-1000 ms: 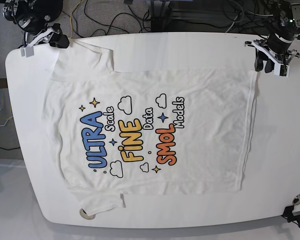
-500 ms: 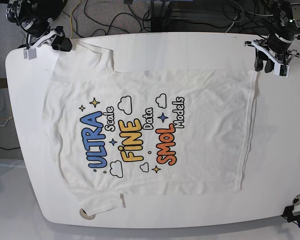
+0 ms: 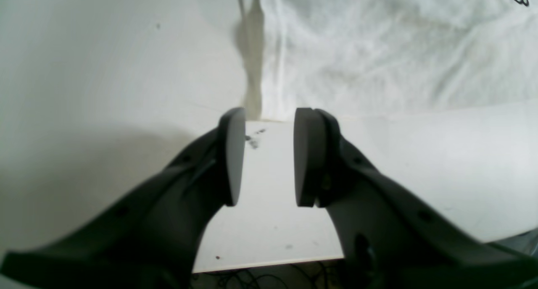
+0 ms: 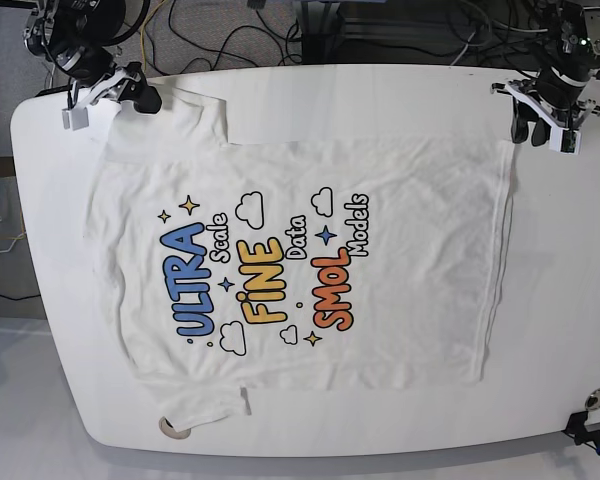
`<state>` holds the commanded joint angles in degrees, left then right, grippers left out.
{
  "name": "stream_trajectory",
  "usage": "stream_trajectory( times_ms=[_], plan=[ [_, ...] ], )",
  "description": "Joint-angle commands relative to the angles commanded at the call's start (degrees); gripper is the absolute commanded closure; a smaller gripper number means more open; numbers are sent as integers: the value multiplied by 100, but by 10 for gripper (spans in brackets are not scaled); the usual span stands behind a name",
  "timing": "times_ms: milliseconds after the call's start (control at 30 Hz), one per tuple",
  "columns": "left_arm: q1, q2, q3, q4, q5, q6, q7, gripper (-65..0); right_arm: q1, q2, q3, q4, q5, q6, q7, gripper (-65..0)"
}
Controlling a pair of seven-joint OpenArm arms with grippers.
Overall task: Fold the T-shirt properly
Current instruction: 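Align both open grippers over the shirt's shoulder edges, then close both grippers on the shoulder edges and pull the shirt taut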
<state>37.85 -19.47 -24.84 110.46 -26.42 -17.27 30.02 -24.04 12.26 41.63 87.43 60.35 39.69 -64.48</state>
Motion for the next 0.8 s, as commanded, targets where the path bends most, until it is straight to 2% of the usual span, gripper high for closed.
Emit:
stream_trajectory(
  times_ms=[100,300,367,433,533,700,800],
  plan=[
    [0,0,0,0,0,0,0,-185,0,0,18,0,0,0,0,-230],
    [-9,0,-26,0,0,0,0,-185,0,9,18,9,0,0,0,-9],
    [-9,44,-255,0,-26,0,0,-185,9,9,9,18,0,0,0,0],
    [-18,105,-484,-9,-352,0,9,-185,9,9,9,18,0,0,0,0],
    [-18,79,-800,-35,-1169,0,9,-196,9,9,9,18,0,0,0,0],
    [-9,-9,-941,-325,-2048,0,9,-378,9,9,-9,26,0,0,0,0],
    [18,-9,-941,-501,-2514,-9,9,-423,9,9,-9,26,0,0,0,0]
  ],
)
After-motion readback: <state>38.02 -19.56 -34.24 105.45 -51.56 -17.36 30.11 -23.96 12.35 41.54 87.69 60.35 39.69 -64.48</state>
